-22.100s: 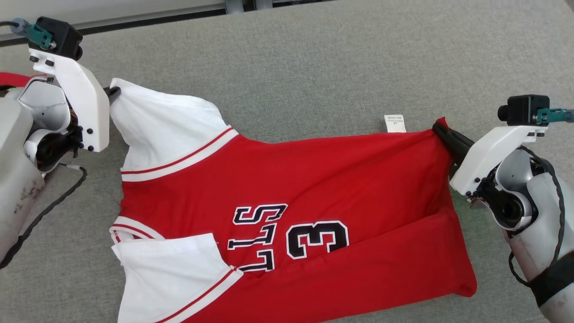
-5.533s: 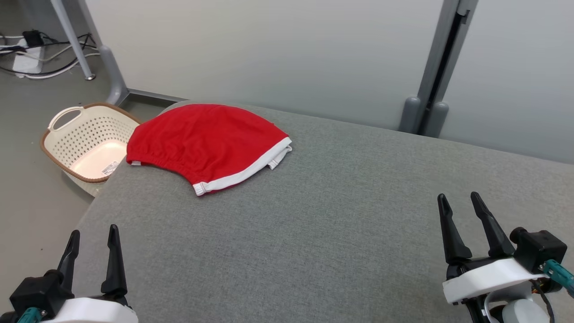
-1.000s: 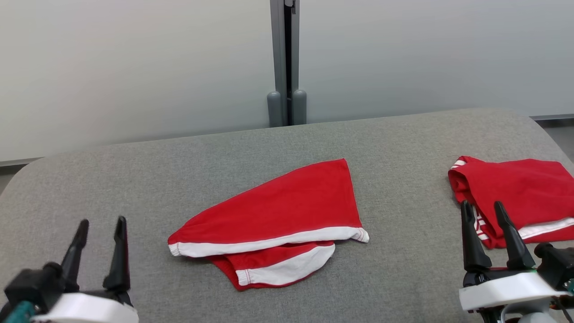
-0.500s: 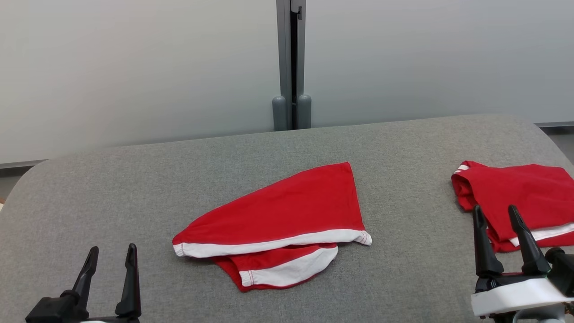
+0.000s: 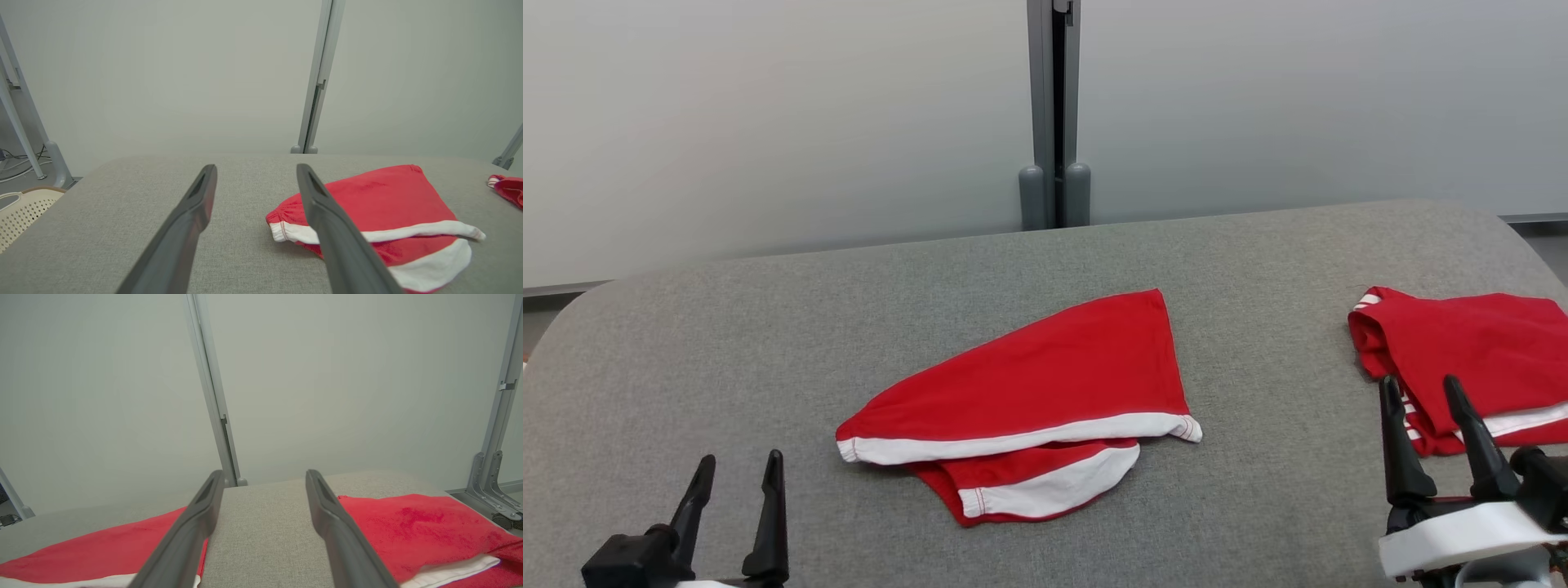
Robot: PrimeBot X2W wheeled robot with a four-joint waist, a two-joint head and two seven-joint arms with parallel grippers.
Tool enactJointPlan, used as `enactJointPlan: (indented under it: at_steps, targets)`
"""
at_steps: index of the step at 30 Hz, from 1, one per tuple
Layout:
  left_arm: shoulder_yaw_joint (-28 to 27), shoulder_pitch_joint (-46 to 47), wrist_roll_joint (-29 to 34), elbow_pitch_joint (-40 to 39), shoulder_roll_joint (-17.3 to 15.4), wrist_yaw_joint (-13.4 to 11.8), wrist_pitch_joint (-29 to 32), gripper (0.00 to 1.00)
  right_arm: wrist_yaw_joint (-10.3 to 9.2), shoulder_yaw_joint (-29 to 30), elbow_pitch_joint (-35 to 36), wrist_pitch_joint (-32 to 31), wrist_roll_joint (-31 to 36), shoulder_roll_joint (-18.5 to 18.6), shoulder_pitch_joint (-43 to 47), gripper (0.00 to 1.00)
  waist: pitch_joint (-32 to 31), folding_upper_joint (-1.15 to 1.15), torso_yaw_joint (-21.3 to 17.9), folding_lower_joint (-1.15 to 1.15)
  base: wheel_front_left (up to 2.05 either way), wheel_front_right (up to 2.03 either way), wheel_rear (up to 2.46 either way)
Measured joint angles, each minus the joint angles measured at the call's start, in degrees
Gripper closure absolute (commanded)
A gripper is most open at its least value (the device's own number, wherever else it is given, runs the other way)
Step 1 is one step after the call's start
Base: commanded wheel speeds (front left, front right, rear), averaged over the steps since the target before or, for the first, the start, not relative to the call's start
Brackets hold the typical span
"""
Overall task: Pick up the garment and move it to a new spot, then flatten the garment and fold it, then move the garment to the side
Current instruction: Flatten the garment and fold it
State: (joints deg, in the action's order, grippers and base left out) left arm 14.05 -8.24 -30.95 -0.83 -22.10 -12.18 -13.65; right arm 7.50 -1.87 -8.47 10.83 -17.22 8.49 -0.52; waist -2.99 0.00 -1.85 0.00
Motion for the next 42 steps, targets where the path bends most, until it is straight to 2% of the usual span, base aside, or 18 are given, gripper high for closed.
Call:
enactJointPlan:
  at_steps: [3, 8, 12, 13, 19, 28, 37, 42]
  targets:
    - [0.81, 0.42, -2.12, 0.38, 0.27, 0.62, 4.2, 0.0, -0.01, -0.43, -1.05, -3.56, -0.43, -0.08, -0.21, 0.0, 0.69, 0.0, 0.24, 0.0, 0.0, 0.0, 0.0]
    - [1.7, 4.02, -6.87, 2.32, -0.98, 2.13, 14.84, 0.0, -0.01, -1.71, -4.56, -14.88, -3.3, -0.62, -3.53, 0.0, 2.24, 0.0, 0.72, 0.0, 0.0, 0.0, 0.0]
    - [1.74, 9.45, -12.07, 4.1, -2.55, 4.42, 24.94, 0.0, -0.01, -3.81, -6.32, -25.28, -6.47, -0.53, -8.67, 0.0, 4.17, 0.0, 1.21, 0.0, 0.0, 0.0, 0.0]
    - [2.0, 12.66, -15.05, 5.15, -3.23, 5.67, 30.58, 0.0, -0.01, -4.01, -7.23, -29.14, -7.57, -0.33, -11.67, 0.0, 5.53, 0.0, 1.51, 0.0, 0.0, 0.0, 0.0]
    - [2.92, 24.24, -20.92, 10.22, -2.88, 8.51, 41.65, 0.0, -0.01, -4.64, -11.58, -38.11, -8.58, -0.77, -18.94, 0.0, 9.99, 0.0, 2.81, 0.0, 0.0, 0.0, 0.0]
    - [7.44, 34.09, -25.74, 19.44, -1.31, 13.02, 54.78, 0.0, -0.01, -7.17, -17.81, -45.18, -9.96, -2.78, -22.44, 0.0, 14.38, 0.0, 4.33, 0.0, 0.0, 0.0, 0.0]
    - [7.89, 38.41, -29.03, 25.21, 0.14, 16.15, 58.15, 0.0, -0.01, -8.94, -18.27, -45.77, -11.03, -3.76, -23.79, 0.0, 15.68, 0.0, 3.26, 0.0, 0.0, 0.0, 0.0]
    - [8.98, 39.17, -29.47, 27.87, 0.1, 16.93, 60.44, 0.0, 0.0, -10.09, -18.7, -45.23, -11.7, -4.08, -24.15, 0.0, 15.97, 0.0, 2.3, 0.0, 0.0, 0.0, 0.0]
